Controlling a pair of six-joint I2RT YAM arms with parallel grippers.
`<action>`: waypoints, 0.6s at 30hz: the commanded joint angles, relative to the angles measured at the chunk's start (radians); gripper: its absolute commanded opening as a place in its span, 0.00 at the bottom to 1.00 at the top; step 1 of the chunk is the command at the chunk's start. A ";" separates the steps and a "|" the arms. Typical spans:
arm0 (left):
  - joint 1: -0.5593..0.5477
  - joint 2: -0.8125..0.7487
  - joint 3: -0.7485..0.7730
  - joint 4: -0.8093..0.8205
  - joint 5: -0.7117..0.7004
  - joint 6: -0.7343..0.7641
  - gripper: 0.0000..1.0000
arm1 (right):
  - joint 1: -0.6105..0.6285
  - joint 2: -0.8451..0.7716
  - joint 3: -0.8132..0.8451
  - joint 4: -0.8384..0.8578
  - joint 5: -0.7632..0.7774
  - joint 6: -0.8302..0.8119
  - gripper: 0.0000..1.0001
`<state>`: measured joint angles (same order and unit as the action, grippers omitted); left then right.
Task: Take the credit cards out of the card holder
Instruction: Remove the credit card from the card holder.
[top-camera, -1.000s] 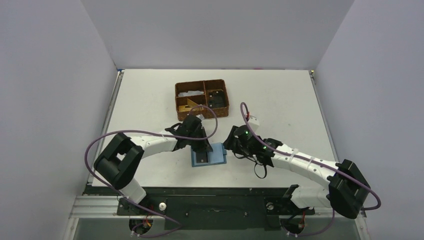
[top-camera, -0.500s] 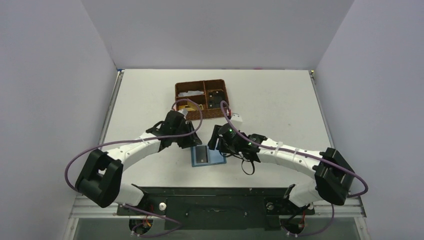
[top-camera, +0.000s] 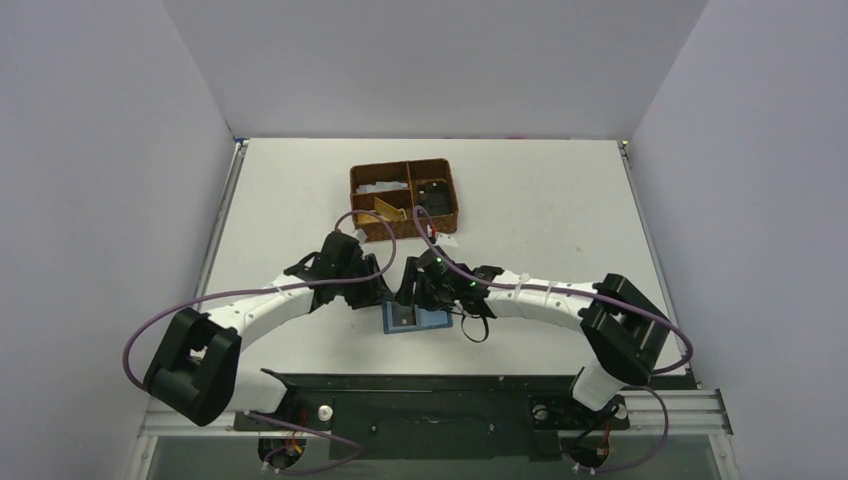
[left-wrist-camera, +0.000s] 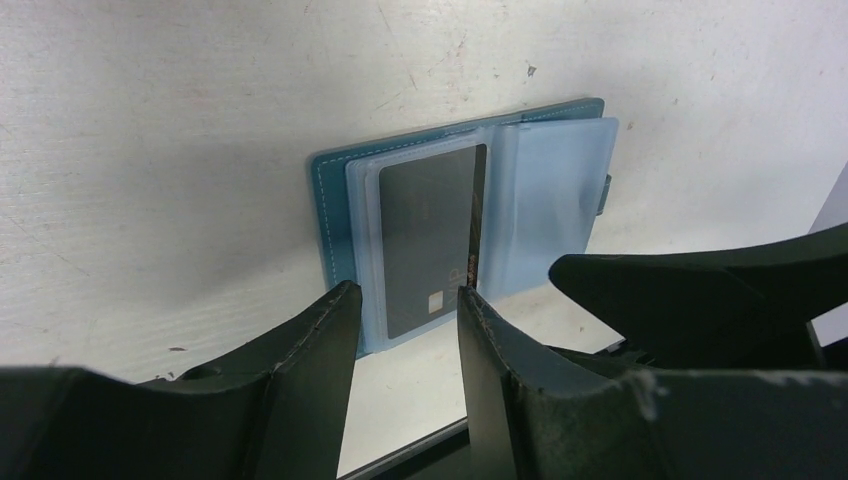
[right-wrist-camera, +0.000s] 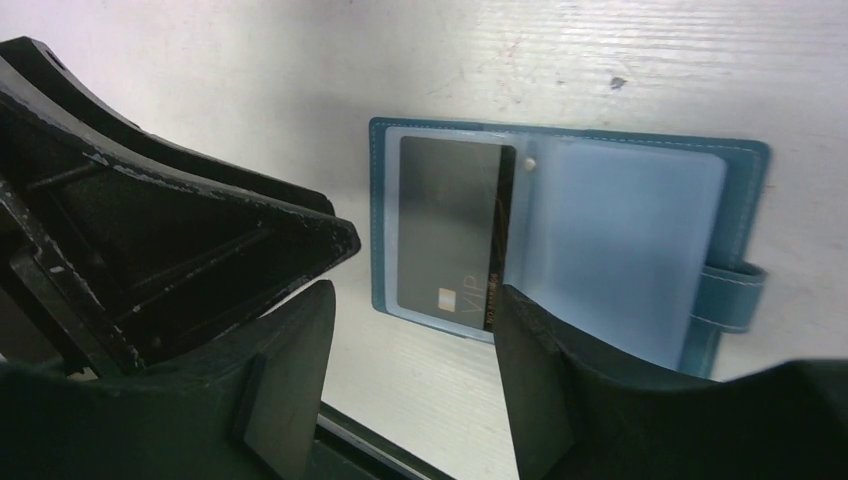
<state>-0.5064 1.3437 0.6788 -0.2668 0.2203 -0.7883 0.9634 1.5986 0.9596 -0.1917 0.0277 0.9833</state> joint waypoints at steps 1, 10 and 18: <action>0.005 0.001 -0.015 0.033 0.015 0.014 0.37 | -0.017 0.037 0.004 0.132 -0.083 0.032 0.54; 0.000 0.037 -0.026 0.074 0.031 0.006 0.30 | -0.046 0.089 -0.042 0.182 -0.100 0.053 0.51; -0.025 0.088 -0.008 0.093 0.024 -0.004 0.19 | -0.062 0.097 -0.085 0.240 -0.101 0.065 0.51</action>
<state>-0.5163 1.4071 0.6476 -0.2226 0.2401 -0.7921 0.9104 1.6981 0.8886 -0.0235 -0.0696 1.0340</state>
